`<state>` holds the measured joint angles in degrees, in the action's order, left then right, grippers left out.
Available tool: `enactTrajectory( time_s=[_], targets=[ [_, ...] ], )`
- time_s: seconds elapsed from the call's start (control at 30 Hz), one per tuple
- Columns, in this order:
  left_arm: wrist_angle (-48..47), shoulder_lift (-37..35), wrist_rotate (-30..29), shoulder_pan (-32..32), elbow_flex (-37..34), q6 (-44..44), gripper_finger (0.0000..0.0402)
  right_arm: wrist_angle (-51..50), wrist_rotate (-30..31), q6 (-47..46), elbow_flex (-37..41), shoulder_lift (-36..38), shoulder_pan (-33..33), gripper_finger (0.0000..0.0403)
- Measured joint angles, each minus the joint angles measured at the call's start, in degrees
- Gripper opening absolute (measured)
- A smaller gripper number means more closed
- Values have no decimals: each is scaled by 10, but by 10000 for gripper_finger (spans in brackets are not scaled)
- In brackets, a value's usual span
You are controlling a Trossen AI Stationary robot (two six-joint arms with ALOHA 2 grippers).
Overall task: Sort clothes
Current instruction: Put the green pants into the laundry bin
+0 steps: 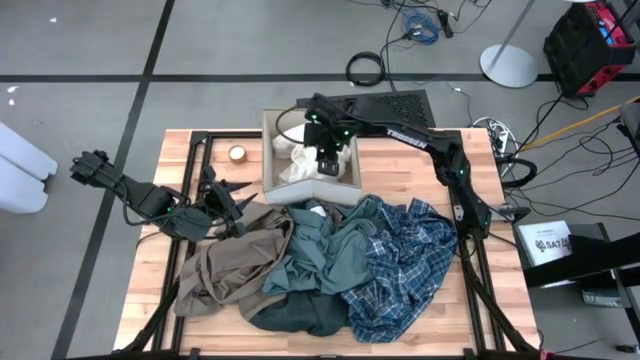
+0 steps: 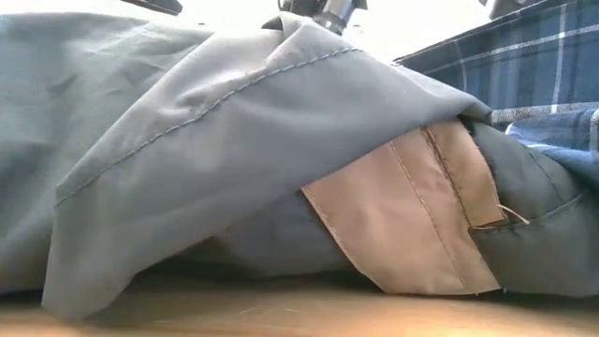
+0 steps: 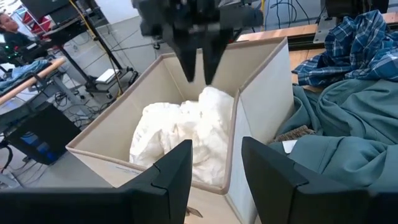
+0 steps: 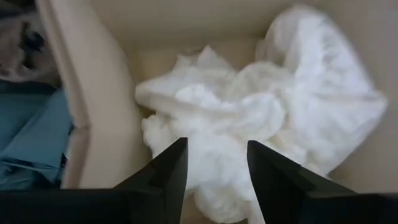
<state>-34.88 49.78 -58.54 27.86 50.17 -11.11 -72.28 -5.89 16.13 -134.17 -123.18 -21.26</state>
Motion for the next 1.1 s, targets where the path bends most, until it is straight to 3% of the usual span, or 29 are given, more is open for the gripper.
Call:
enactTrajectory(
  time_s=[0.27,0.43,0.67,0.8,0.93,1.1],
  targets=[
    [0,0,0,0,0,0,151,22,32,34,0,67,0,153],
    [0,0,0,0,0,0,151,13,27,-12,0,125,0,153],
    [0,0,8,0,0,-1,151,-108,26,-80,0,185,24,153],
    [4,0,36,0,0,0,151,-181,26,-120,0,194,62,153],
    [23,0,51,0,0,10,151,-179,11,-136,28,208,123,153],
    [47,0,129,0,0,10,151,-172,8,-181,76,239,207,153]
  ],
)
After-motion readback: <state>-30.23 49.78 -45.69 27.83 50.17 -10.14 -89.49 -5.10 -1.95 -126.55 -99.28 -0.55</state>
